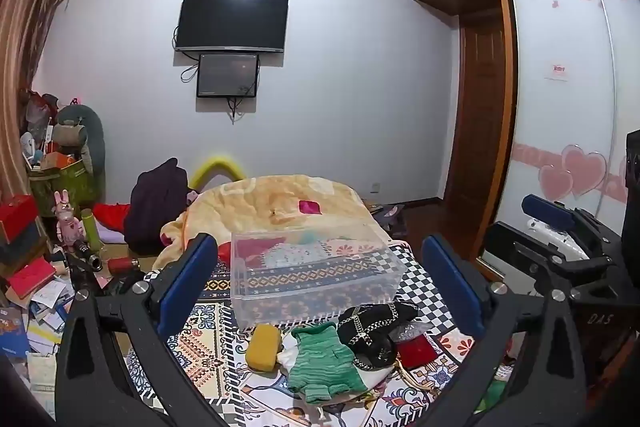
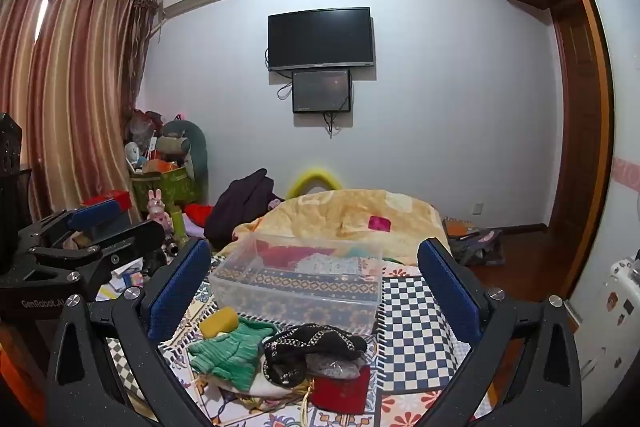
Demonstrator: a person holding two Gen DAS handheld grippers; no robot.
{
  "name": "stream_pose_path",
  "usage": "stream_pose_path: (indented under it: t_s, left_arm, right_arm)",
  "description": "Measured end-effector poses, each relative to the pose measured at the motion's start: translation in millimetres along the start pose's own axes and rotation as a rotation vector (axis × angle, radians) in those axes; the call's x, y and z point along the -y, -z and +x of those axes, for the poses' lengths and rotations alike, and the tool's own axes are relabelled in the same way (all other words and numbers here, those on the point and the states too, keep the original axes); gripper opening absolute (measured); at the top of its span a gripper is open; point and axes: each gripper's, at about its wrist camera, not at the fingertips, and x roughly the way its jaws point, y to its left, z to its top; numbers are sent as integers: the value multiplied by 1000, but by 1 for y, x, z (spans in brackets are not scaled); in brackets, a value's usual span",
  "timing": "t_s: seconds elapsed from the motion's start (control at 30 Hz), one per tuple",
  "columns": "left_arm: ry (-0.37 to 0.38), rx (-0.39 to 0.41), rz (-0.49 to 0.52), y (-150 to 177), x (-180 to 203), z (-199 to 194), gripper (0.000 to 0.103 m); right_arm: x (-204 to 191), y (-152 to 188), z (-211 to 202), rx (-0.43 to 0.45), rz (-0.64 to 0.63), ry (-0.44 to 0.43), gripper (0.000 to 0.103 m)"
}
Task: Organize soft objects
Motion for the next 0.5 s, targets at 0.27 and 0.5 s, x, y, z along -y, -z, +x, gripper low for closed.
stream_pose_path:
  t_s: [0.27, 0.5]
  left_arm:
    - [9, 9, 11, -1, 4, -1, 103]
    - [14, 9, 2, -1, 3, -1, 103]
  right_arm:
    - [-3, 4, 0, -2, 2, -12, 103]
    - [3, 1, 0, 2, 5, -4, 103]
